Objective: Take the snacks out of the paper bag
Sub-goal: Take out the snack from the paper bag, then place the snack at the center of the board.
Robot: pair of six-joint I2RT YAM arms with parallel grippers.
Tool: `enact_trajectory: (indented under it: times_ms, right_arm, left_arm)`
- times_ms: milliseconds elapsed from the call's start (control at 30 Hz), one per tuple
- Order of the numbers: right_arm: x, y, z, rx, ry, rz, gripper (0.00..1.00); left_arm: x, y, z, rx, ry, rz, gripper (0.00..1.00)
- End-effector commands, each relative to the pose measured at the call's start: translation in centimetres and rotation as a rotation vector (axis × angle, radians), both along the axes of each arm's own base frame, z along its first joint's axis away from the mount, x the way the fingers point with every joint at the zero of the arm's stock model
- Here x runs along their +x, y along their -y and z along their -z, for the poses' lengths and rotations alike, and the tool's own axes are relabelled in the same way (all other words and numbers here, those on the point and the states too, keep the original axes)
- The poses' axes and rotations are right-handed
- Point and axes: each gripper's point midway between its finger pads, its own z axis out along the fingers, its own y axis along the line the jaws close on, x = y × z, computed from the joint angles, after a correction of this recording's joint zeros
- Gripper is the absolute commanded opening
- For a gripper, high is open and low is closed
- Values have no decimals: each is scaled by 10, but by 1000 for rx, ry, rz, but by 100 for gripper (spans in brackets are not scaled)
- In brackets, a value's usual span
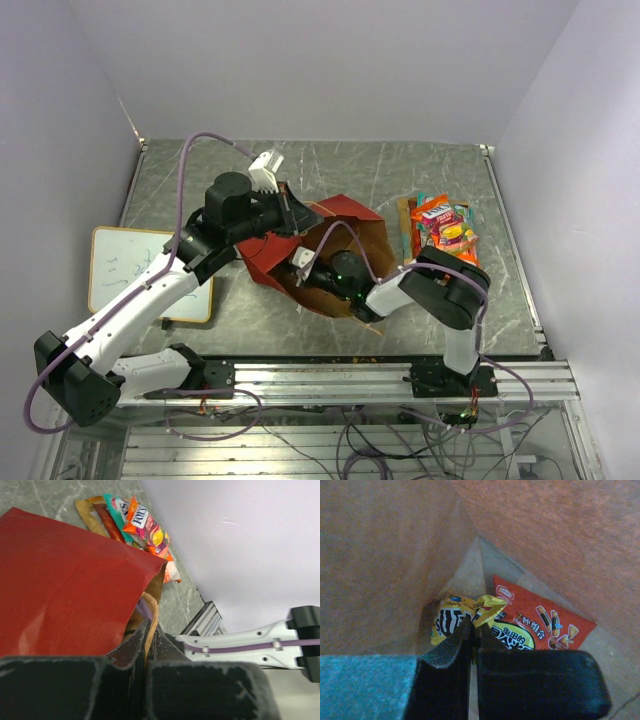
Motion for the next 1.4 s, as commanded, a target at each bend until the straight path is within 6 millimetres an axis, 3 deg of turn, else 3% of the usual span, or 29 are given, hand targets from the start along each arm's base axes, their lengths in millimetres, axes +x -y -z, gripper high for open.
enact_trajectory:
  times_ms: [0, 367, 533, 667, 833, 967, 1067, 1200, 1300, 1367]
  right_arm:
    - [-7, 16, -29, 19, 21, 29, 0]
    - [-45, 112, -54, -189, -50, 147, 0]
    - [-71, 143, -104, -193, -100, 140, 0]
    - [-73, 173, -154, -165, -145, 253, 0]
    - [-58, 203, -220, -109, -147, 443, 0]
    - [-34, 225, -285, 0, -88, 639, 0]
    - [-22, 231, -319, 61, -18, 707, 0]
    - [5, 260, -330, 48, 41, 976, 0]
    - [33, 276, -315, -47, 57, 1074, 0]
    - [58, 290, -297, -90, -36, 1105, 0]
  left_arm:
    - [6, -9, -1, 45, 44, -56, 7]
    - [37, -26, -1, 150, 138, -188, 7]
    - [59, -34, 16, 211, 79, -286, 7]
    - [73, -37, 25, 256, 51, -331, 7]
    - [80, -43, 33, 288, 22, -380, 7]
    - [77, -52, 38, 311, 10, -408, 7]
    - [75, -56, 33, 306, 26, -413, 7]
    - [71, -48, 9, 256, 94, -364, 7]
    - [68, -42, -9, 234, 148, -316, 7]
    - [66, -39, -17, 226, 175, -291, 7]
